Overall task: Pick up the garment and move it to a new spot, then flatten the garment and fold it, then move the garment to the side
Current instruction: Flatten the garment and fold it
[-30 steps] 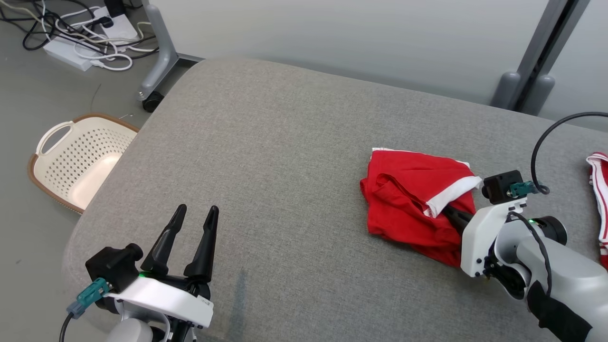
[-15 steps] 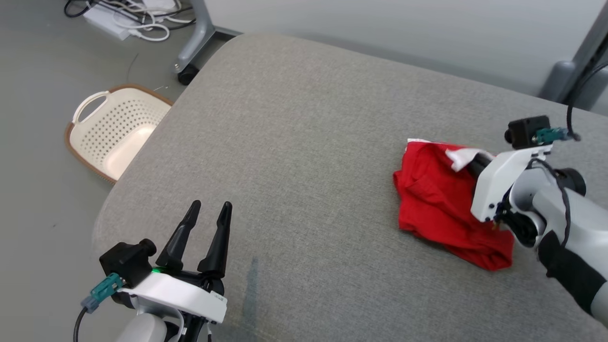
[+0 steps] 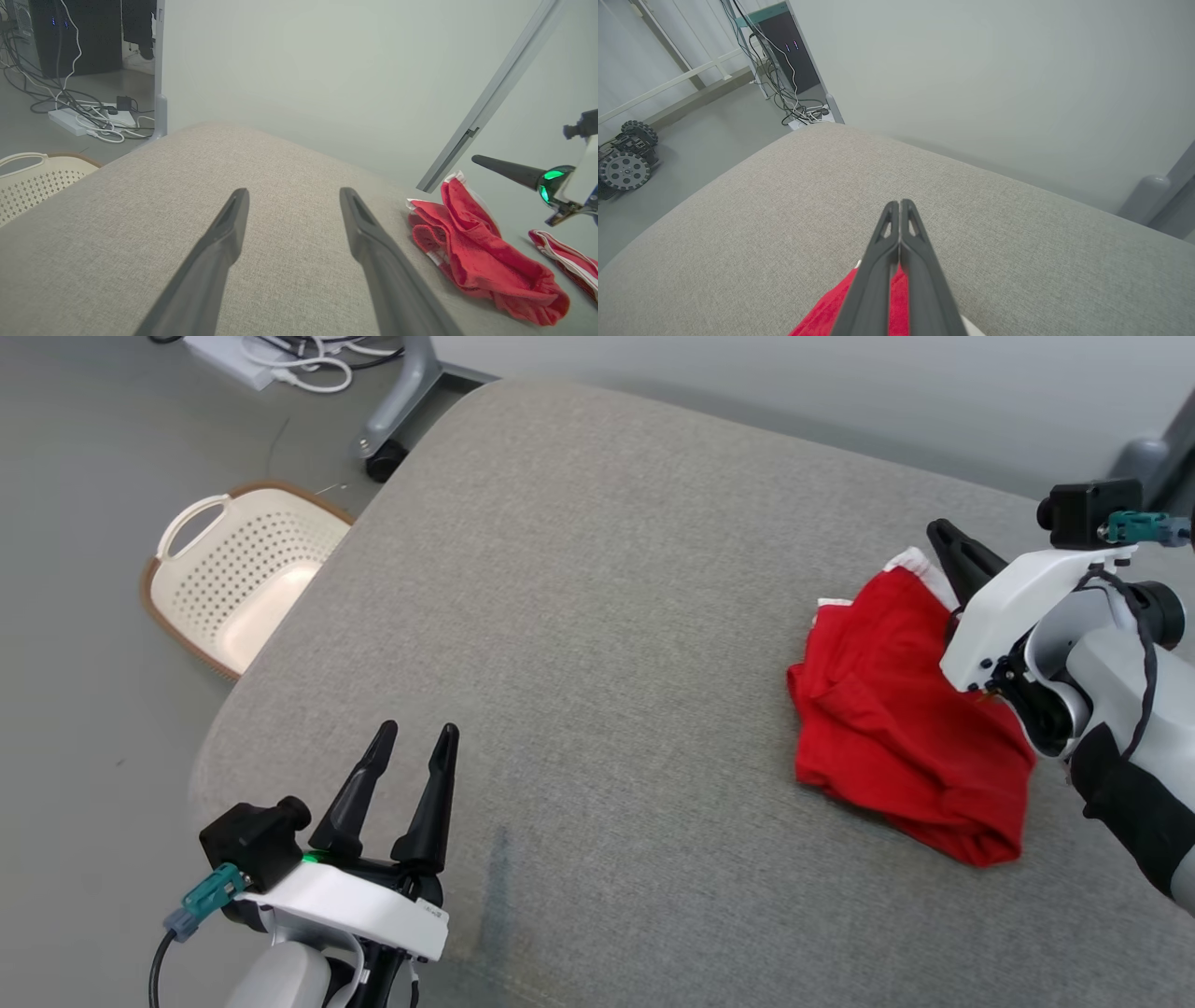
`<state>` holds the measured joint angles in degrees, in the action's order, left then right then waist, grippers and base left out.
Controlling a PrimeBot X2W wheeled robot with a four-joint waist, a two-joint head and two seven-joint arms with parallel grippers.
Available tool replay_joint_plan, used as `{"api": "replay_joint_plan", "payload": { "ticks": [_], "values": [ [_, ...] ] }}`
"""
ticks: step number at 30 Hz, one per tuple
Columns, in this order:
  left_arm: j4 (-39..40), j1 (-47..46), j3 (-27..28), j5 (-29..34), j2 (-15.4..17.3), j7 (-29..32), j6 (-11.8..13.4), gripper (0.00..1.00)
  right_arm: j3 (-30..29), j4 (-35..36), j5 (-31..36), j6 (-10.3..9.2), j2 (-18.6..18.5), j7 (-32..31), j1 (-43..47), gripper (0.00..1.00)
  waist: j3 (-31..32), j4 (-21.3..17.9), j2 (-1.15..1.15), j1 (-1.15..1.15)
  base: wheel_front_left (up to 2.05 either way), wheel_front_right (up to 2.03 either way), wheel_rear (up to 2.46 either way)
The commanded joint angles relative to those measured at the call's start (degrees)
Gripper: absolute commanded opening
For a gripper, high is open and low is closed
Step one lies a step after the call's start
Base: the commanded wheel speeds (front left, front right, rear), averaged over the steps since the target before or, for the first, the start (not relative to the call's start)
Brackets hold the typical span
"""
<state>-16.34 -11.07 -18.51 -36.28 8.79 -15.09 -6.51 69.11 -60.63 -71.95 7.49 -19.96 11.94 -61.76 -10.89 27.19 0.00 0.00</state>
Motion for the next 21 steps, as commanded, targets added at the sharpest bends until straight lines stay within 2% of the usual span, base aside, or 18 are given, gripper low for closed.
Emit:
{"api": "replay_joint_plan", "payload": {
  "ticks": [1, 10, 16, 17, 20, 21],
  "values": [
    [0.1, -0.6, 0.3, 0.5, 0.5, 0.0, -0.3, 1.0, 0.3, 0.6, 0.5, 0.03, -0.3, 1.0, 1.0, 0.0, 1.1, -1.5, 0.0, 0.0, 0.0, 0.0, 0.0],
    [1.8, 1.3, 2.9, 2.3, 1.8, 0.0, 0.0, 1.0, -0.1, 5.9, 3.4, 0.03, -1.4, 3.3, 3.8, 0.0, 4.3, -8.3, 0.0, 0.0, 0.0, 0.0, 0.0],
    [2.5, 2.9, 4.5, 3.7, 3.1, 0.0, 0.8, 1.0, -8.4, 11.2, 8.2, 0.03, -2.4, 3.3, 8.5, 0.0, 6.7, -12.5, 0.0, 0.0, 0.0, 0.0, 0.0],
    [2.6, 3.0, 4.7, 3.8, 3.2, 0.0, 1.1, 1.0, -9.9, 12.1, 9.3, 0.03, -2.5, 3.3, 9.7, 0.1, 7.1, -13.1, 0.0, 0.0, 0.0, 0.0, 0.0],
    [3.2, 3.7, 4.9, 4.2, 3.9, 0.0, 1.6, 1.0, -14.7, 14.3, 12.2, 0.03, -3.0, 3.3, 13.4, 0.56, 8.0, -14.6, 0.0, 0.0, 0.0, 0.0, 0.0],
    [3.4, 4.0, 4.9, 4.4, 4.0, 0.0, 1.8, 1.0, -16.3, 14.9, 13.3, 0.03, -3.1, 3.3, 14.8, 0.91, 8.2, -15.0, 0.0, 0.0, 0.0, 0.0, 0.0]
  ]
}}
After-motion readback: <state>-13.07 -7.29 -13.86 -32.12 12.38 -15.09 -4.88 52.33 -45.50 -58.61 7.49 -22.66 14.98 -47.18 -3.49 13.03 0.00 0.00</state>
